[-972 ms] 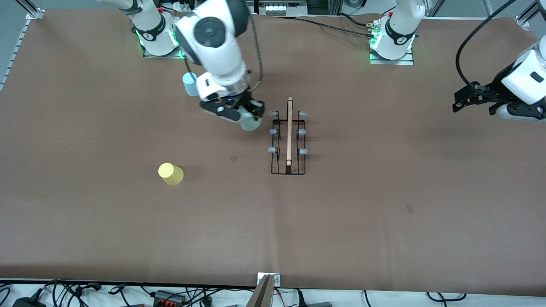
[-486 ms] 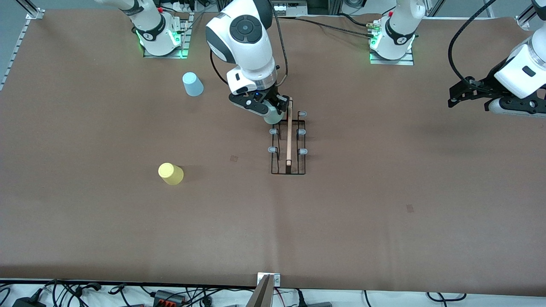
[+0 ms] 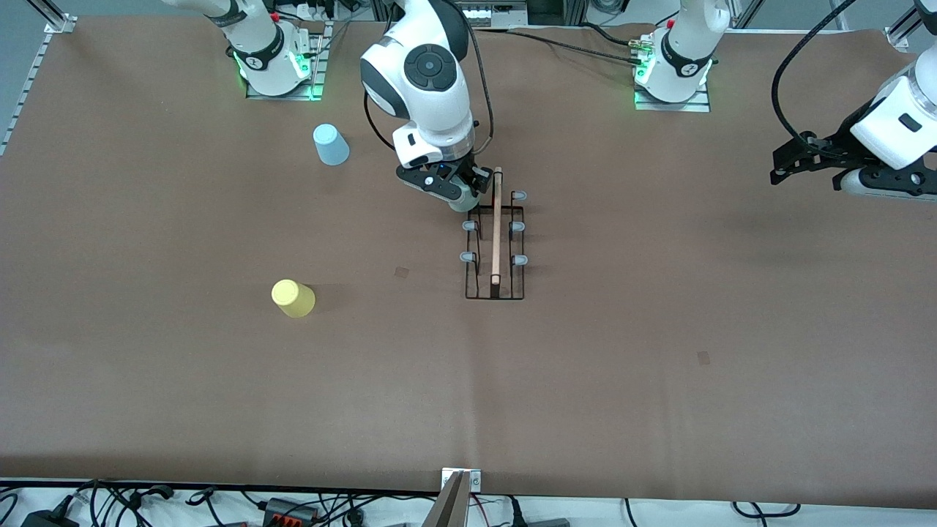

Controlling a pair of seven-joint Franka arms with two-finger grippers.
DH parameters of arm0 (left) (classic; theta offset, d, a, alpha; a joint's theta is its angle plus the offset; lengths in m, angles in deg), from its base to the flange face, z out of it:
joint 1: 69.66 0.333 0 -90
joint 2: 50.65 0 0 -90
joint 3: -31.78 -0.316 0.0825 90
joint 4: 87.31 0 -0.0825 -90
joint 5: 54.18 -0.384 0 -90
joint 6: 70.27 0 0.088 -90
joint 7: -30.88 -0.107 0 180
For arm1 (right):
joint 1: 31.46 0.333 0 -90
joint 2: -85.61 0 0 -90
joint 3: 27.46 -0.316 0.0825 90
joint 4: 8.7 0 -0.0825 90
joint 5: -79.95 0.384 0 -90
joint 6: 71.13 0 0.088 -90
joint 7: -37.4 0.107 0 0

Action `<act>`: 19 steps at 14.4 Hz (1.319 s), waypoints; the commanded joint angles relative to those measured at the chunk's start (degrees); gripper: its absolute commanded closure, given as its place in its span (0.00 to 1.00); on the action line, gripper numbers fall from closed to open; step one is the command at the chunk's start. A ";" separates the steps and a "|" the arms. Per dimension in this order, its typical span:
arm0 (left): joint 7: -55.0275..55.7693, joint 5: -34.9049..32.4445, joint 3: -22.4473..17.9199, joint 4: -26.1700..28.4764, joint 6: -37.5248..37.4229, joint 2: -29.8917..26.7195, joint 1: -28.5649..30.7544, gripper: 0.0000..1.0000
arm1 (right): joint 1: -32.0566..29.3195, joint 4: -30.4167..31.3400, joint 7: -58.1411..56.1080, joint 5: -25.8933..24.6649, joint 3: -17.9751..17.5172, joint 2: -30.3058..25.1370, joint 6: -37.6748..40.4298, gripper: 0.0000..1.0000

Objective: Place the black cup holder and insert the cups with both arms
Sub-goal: 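Lower the teal cup onto a rack peg and open the right gripper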

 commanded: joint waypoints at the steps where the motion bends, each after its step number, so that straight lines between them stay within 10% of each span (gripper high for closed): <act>1: -0.25 -0.16 0.11 -1.42 -1.31 0.45 -0.11 0.00 | -0.14 -0.01 1.18 -0.96 -0.97 0.04 -1.30 0.87; 3: -0.25 -0.16 0.11 -2.04 -1.31 0.54 -0.20 0.00 | -0.14 0.07 1.18 -0.96 -0.97 0.65 -2.52 0.80; 5: -0.25 -0.16 0.11 -2.04 -1.31 0.62 -0.20 0.00 | -0.14 0.07 1.10 -0.96 -0.97 1.36 -4.02 0.02; 11: -0.25 -0.25 0.19 -2.22 -1.22 0.89 -0.20 0.00 | -5.75 0.25 -6.96 -1.05 -0.79 0.13 -3.33 0.00; 19: -0.25 -0.25 0.19 -2.65 -1.22 0.98 -0.29 0.00 | -26.14 3.68 -52.37 -2.63 5.61 -1.19 0.90 0.00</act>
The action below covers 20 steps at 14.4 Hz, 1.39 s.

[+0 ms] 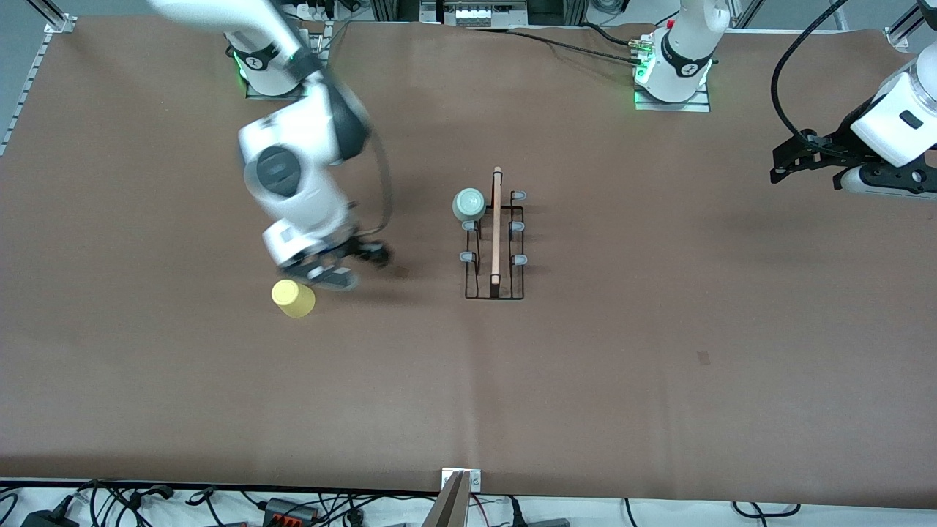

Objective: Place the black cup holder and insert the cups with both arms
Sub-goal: 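Move the right gripper to the yellow cup and grasp it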

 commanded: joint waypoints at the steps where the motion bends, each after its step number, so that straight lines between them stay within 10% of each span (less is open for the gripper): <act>1: -0.25 -0.25 0.12 -1.91 -1.14 0.87 -0.13 0.00 | -4.25 2.53 -13.57 -0.98 1.81 -1.49 -0.25 0.00; 16: -0.25 -0.25 0.12 -1.92 -1.14 0.87 -0.21 0.00 | -8.22 10.09 -28.20 -0.45 2.16 5.72 -19.15 0.00; 19: -0.25 -0.25 0.12 -1.92 -1.14 0.87 -0.21 0.00 | -8.14 9.74 -27.68 0.08 2.16 5.11 -18.89 0.81; 20: -0.25 -0.25 0.12 -1.92 -1.14 0.96 -0.21 0.00 | -8.05 9.56 -27.94 0.08 2.16 4.50 -18.71 0.85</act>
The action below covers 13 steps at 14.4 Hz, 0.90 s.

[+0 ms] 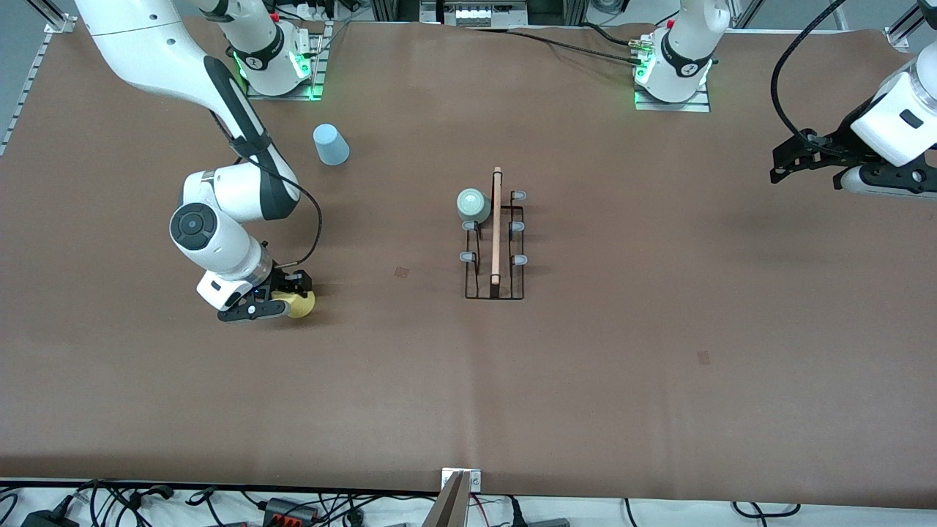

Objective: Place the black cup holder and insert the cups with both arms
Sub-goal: 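Carry the yellow cup over the rack with the right gripper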

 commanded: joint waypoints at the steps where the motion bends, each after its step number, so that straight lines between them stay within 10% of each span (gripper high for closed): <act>1: -0.25 -0.25 0.09 -1.78 -1.14 0.84 -0.18 0.00 | -0.13 0.58 -1.08 0.15 -0.26 -2.68 -0.15 0.91; 13: -0.25 -3.59 0.61 -1.78 -1.14 0.84 -0.45 0.00 | 22.53 -22.24 34.81 -3.54 4.04 -4.73 21.91 0.94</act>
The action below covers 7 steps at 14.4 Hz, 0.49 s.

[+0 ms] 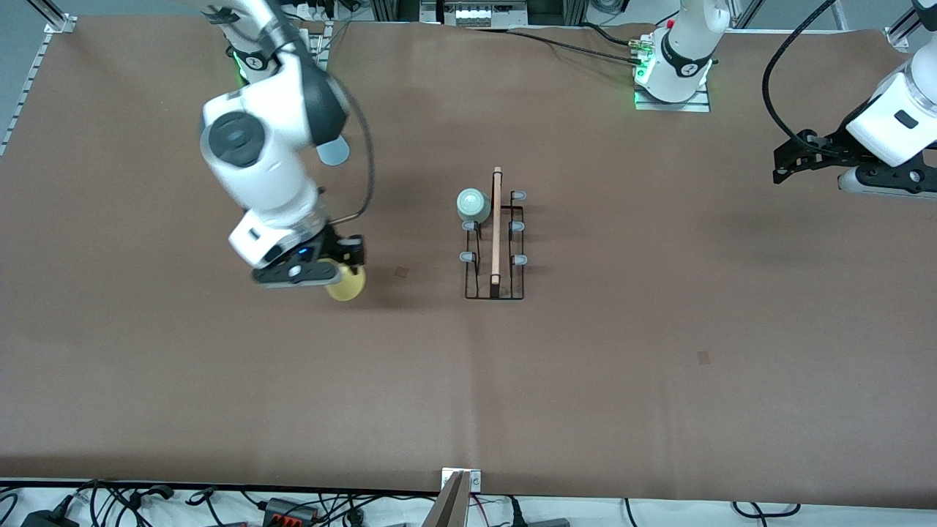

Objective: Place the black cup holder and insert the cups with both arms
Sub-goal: 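Carry the yellow cup over the rack with the right gripper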

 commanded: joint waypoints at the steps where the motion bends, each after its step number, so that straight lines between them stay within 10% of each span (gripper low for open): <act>1: -0.25 -1.31 0.11 -1.78 -1.22 0.84 -0.30 0.00 | 5.66 -8.37 11.97 -1.48 2.22 6.07 1.38 0.94; 7: -0.25 -1.22 0.11 -1.78 -1.31 0.84 -0.30 0.00 | 7.70 -12.00 23.07 -0.61 -1.29 9.51 0.68 0.93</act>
